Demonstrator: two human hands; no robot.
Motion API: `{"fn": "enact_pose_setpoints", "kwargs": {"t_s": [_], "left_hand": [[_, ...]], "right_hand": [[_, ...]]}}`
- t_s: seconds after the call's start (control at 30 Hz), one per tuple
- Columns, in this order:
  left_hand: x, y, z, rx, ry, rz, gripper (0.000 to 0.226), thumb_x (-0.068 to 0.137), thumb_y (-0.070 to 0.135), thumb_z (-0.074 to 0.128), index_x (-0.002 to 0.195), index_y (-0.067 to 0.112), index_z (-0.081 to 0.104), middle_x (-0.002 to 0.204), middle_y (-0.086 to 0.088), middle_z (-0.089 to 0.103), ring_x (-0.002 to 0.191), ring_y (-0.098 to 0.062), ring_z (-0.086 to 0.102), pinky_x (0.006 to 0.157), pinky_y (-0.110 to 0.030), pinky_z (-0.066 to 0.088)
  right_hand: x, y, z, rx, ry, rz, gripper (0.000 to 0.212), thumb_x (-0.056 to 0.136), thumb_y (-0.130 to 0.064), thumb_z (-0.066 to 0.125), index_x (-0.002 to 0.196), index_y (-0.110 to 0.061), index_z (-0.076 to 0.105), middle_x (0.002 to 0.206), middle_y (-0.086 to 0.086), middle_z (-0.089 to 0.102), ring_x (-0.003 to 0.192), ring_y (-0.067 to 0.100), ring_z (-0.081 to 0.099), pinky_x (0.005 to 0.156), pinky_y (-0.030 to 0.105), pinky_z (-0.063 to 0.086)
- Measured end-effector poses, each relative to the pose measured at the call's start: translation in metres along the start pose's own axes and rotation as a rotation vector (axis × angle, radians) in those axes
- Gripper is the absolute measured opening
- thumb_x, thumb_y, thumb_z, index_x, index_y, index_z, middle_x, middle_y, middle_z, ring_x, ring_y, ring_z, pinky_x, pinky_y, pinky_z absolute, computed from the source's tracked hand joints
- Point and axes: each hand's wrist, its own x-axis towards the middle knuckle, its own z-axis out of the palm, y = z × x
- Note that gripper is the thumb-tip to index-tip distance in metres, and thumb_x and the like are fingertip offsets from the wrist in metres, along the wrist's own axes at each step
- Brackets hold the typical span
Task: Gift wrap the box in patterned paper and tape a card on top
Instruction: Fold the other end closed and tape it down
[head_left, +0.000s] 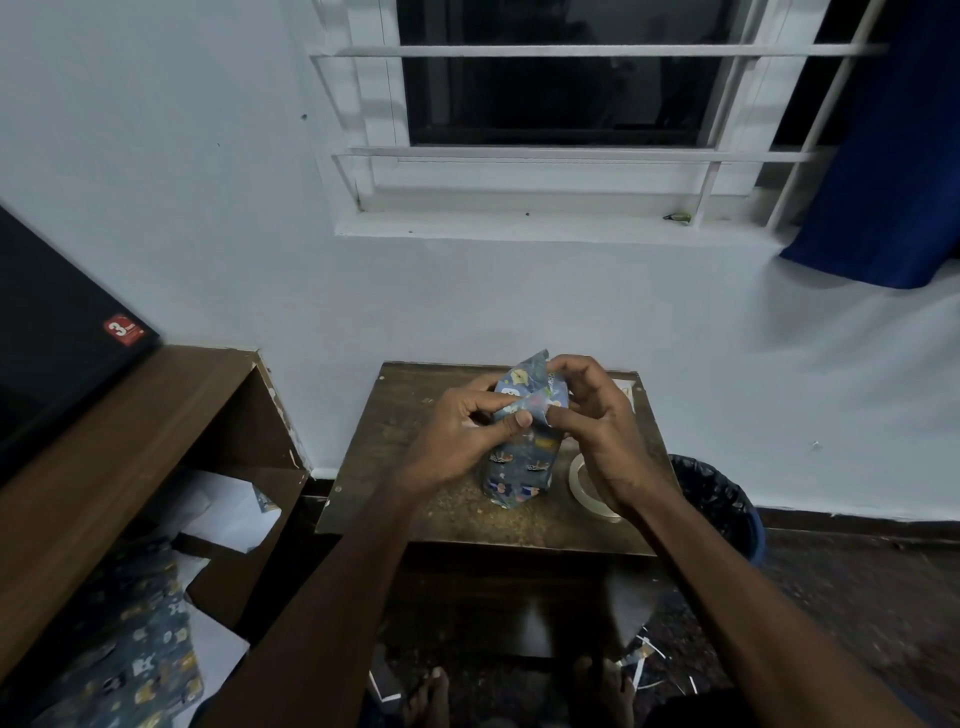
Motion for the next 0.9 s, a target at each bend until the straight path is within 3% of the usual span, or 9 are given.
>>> {"fn": "enact_pose_setpoints", "kwargs": {"t_s": [0.1, 0.23, 0.33, 0.43, 0.53, 0.7, 0.83, 0.9], "left_hand": [[0.000, 0.000, 0.000, -0.028, -0.008, -0.023, 0.018, 0.096, 0.023, 0.073, 0.109, 0.016, 0.083, 0.126, -0.001, 0.071, 0.116, -0.017, 0.069, 0.090, -0.028, 0.059], [0.000, -0.003, 0.001, -0.062, 0.006, -0.021, 0.016, 0.098, 0.027, 0.072, 0.108, 0.025, 0.084, 0.127, 0.000, 0.071, 0.120, -0.021, 0.068, 0.095, -0.037, 0.059], [0.002, -0.007, 0.002, -0.073, 0.017, -0.015, 0.017, 0.100, 0.024, 0.070, 0.109, 0.022, 0.084, 0.130, -0.001, 0.071, 0.123, -0.022, 0.067, 0.099, -0.038, 0.058], [0.002, -0.005, 0.004, -0.086, 0.052, -0.017, 0.018, 0.101, 0.027, 0.068, 0.102, 0.020, 0.085, 0.125, -0.001, 0.072, 0.120, -0.016, 0.068, 0.094, -0.027, 0.055], [0.003, -0.006, 0.006, -0.106, 0.079, -0.027, 0.020, 0.101, 0.023, 0.066, 0.099, 0.014, 0.083, 0.125, -0.006, 0.072, 0.119, -0.015, 0.068, 0.093, -0.023, 0.052], [0.007, -0.014, 0.004, -0.002, 0.107, 0.019, 0.028, 0.101, 0.024, 0.066, 0.116, 0.005, 0.080, 0.147, -0.006, 0.060, 0.136, -0.012, 0.058, 0.106, -0.030, 0.052], [0.007, -0.005, 0.004, 0.087, 0.159, 0.117, 0.027, 0.096, 0.024, 0.074, 0.121, 0.015, 0.079, 0.142, 0.003, 0.063, 0.135, -0.017, 0.059, 0.104, -0.038, 0.055], [0.007, 0.002, 0.002, 0.103, 0.167, 0.122, 0.023, 0.093, 0.025, 0.078, 0.115, 0.019, 0.080, 0.134, 0.005, 0.066, 0.130, -0.019, 0.062, 0.100, -0.041, 0.057]], "right_hand": [[-0.001, -0.002, 0.000, 0.025, -0.002, -0.040, 0.036, 0.084, -0.003, 0.074, 0.116, -0.006, 0.058, 0.115, 0.007, 0.071, 0.108, 0.026, 0.069, 0.086, 0.045, 0.060], [0.000, 0.001, -0.001, -0.010, -0.007, -0.039, 0.025, 0.093, 0.000, 0.072, 0.115, -0.005, 0.061, 0.122, 0.013, 0.070, 0.115, 0.034, 0.068, 0.093, 0.053, 0.059], [0.001, 0.000, -0.003, -0.059, -0.046, -0.033, 0.023, 0.096, -0.014, 0.072, 0.117, -0.007, 0.069, 0.123, 0.016, 0.071, 0.115, 0.034, 0.068, 0.094, 0.052, 0.057], [0.000, -0.001, -0.003, -0.078, -0.089, -0.014, 0.031, 0.082, -0.017, 0.084, 0.111, -0.011, 0.074, 0.120, 0.016, 0.072, 0.111, 0.034, 0.069, 0.091, 0.049, 0.060], [0.000, 0.004, -0.002, -0.142, -0.044, -0.027, 0.035, 0.068, -0.011, 0.096, 0.097, -0.010, 0.075, 0.110, 0.022, 0.073, 0.101, 0.037, 0.070, 0.089, 0.057, 0.060], [0.000, 0.006, 0.004, -0.158, 0.017, -0.070, 0.025, 0.073, -0.003, 0.089, 0.093, -0.002, 0.074, 0.105, 0.018, 0.076, 0.097, 0.029, 0.073, 0.086, 0.046, 0.062], [0.001, 0.008, 0.003, -0.169, 0.036, -0.082, 0.022, 0.076, 0.002, 0.087, 0.092, 0.005, 0.073, 0.101, 0.020, 0.075, 0.093, 0.028, 0.072, 0.085, 0.046, 0.062], [0.001, 0.009, 0.004, -0.190, 0.017, -0.111, 0.019, 0.078, 0.002, 0.087, 0.090, 0.006, 0.073, 0.100, 0.020, 0.074, 0.092, 0.030, 0.071, 0.084, 0.047, 0.062]]}}
